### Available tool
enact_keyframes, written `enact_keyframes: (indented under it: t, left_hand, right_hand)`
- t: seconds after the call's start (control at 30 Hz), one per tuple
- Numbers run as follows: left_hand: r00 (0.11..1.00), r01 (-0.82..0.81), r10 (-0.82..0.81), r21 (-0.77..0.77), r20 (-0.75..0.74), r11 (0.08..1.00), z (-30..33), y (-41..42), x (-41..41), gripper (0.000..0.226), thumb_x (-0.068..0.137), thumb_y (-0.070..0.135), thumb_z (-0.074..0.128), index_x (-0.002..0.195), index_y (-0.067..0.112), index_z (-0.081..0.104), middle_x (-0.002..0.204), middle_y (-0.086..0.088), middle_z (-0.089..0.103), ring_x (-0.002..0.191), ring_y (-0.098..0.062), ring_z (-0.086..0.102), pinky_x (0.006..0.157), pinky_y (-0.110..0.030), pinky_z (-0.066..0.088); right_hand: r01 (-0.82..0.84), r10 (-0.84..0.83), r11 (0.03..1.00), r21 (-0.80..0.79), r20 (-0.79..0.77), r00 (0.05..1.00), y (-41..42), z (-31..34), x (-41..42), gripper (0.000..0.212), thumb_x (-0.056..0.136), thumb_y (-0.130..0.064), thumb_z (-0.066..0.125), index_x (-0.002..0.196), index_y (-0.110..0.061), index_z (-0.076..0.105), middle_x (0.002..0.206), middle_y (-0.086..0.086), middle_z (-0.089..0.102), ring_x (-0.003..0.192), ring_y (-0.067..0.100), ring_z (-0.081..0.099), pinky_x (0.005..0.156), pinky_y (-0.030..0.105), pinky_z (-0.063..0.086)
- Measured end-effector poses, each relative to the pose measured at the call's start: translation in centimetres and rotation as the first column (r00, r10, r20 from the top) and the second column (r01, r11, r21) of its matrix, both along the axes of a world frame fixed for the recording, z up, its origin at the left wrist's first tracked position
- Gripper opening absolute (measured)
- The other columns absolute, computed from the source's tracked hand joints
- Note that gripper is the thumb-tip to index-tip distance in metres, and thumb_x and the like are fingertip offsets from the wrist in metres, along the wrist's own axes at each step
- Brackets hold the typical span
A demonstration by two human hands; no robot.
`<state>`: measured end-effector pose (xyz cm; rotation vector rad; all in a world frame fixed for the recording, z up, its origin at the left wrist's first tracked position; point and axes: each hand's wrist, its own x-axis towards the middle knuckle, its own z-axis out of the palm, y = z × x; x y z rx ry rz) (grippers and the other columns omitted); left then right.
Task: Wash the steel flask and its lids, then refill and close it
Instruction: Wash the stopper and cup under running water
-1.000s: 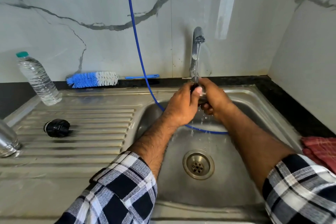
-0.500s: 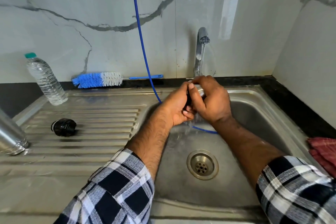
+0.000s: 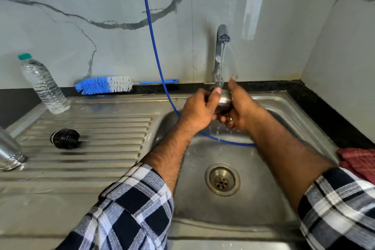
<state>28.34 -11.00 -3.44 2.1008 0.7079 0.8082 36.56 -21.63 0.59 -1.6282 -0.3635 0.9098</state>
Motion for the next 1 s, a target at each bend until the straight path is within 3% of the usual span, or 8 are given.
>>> enact_keyframes:
  t: [0.07, 0.13, 0.27, 0.43, 0.6, 0.77, 0.9, 1.0]
  left_hand:
    - [0.997, -0.013, 0.045, -0.428, 0.064, 0.904, 0.6, 0.4, -0.1, 0.056, 0.102, 0.066, 0.047, 0.087, 0.016, 0.067, 0.065, 0.0, 0.066, 0.054, -0.015, 0.058, 0.047, -0.025, 0.043]
    - [0.996, 0.07, 0.002, -0.752, 0.094, 0.655, 1.4, 0.7, -0.8, 0.052, 0.102, 0.062, 0.047, 0.081, 0.017, 0.061, 0.054, -0.001, 0.055, 0.043, -0.012, 0.042, 0.041, -0.017, 0.026]
    - [0.971, 0.22, -0.161, -0.926, 0.178, 0.308, 1.9, 1.0, -1.5, 0.051, 0.097, 0.062, 0.05, 0.064, 0.024, 0.047, 0.043, 0.01, 0.036, 0.031, -0.004, 0.027, 0.038, -0.008, 0.019]
    - [0.979, 0.204, -0.097, -0.91, 0.181, 0.36, 2.4, -1.1, -0.7, 0.054, 0.097, 0.065, 0.056, 0.064, 0.022, 0.058, 0.052, 0.006, 0.045, 0.038, -0.006, 0.031, 0.042, -0.014, 0.021]
    - [0.989, 0.068, 0.017, -0.551, 0.148, 0.832, 1.7, -1.4, -0.2, 0.052, 0.098, 0.062, 0.062, 0.067, 0.019, 0.062, 0.053, 0.002, 0.059, 0.046, -0.012, 0.051, 0.046, -0.023, 0.035]
    - [0.995, 0.069, -0.062, -0.093, 0.084, 0.993, -0.2, 0.6, -0.3, 0.046, 0.093, 0.067, 0.064, 0.08, 0.022, 0.067, 0.07, 0.005, 0.071, 0.068, -0.018, 0.07, 0.066, -0.035, 0.058]
    - [0.978, 0.059, 0.035, -0.436, 0.204, 0.898, 0.5, 0.8, -0.4, 0.053, 0.094, 0.067, 0.058, 0.084, 0.017, 0.071, 0.061, -0.003, 0.064, 0.046, -0.013, 0.053, 0.049, -0.024, 0.04]
    - [0.979, 0.087, 0.099, -0.81, 0.176, 0.58, 1.4, 1.4, -1.3, 0.045, 0.099, 0.06, 0.057, 0.084, 0.018, 0.064, 0.056, -0.002, 0.053, 0.042, -0.01, 0.036, 0.04, -0.017, 0.022]
  right_hand:
    - [-0.007, -0.01, 0.999, 0.038, 0.424, 0.905, -0.1, -0.6, -0.2, 0.082, 0.099, -0.083, 0.023, 0.127, -0.02, 0.068, 0.104, 0.008, 0.076, 0.096, 0.028, 0.073, 0.074, 0.029, 0.053]
    - [-0.085, -0.025, 0.994, 0.062, 0.923, 0.384, -0.1, -1.9, 0.1, 0.068, 0.104, -0.074, 0.034, 0.141, -0.023, 0.058, 0.123, 0.006, 0.066, 0.113, 0.026, 0.066, 0.086, 0.034, 0.054]
    - [-0.154, -0.091, 0.985, 0.074, 0.99, -0.104, 0.6, -3.7, 0.4, 0.052, 0.105, -0.06, 0.046, 0.13, -0.021, 0.068, 0.115, 0.007, 0.064, 0.102, 0.029, 0.062, 0.081, 0.042, 0.054]
    - [0.042, -0.303, 0.952, 0.302, 0.952, 0.035, 1.0, -3.8, -0.3, 0.034, 0.105, -0.045, 0.05, 0.111, -0.018, 0.07, 0.099, 0.006, 0.069, 0.081, 0.029, 0.067, 0.061, 0.035, 0.049]
    - [0.195, -0.314, 0.949, 0.249, 0.805, 0.504, 2.1, -2.7, -0.5, 0.041, 0.105, -0.043, 0.042, 0.089, -0.015, 0.068, 0.078, 0.008, 0.07, 0.076, 0.031, 0.065, 0.062, 0.034, 0.041]
    - [0.072, -0.066, 0.997, -0.039, 0.137, 0.988, 0.6, -0.1, -0.1, 0.056, 0.107, -0.057, 0.035, 0.093, -0.014, 0.068, 0.066, 0.008, 0.066, 0.045, 0.017, 0.049, 0.04, 0.021, 0.031]
    - [-0.053, 0.077, 0.991, -0.123, 0.203, 0.976, -0.2, -0.8, 0.8, 0.094, 0.095, -0.088, 0.017, 0.098, -0.012, 0.073, 0.066, 0.01, 0.063, 0.049, 0.018, 0.049, 0.048, 0.023, 0.037]
    - [0.012, -0.058, 0.998, 0.059, 0.886, 0.461, 0.1, -2.2, 0.6, 0.071, 0.102, -0.078, 0.03, 0.129, -0.02, 0.061, 0.11, 0.008, 0.072, 0.094, 0.027, 0.07, 0.077, 0.038, 0.056]
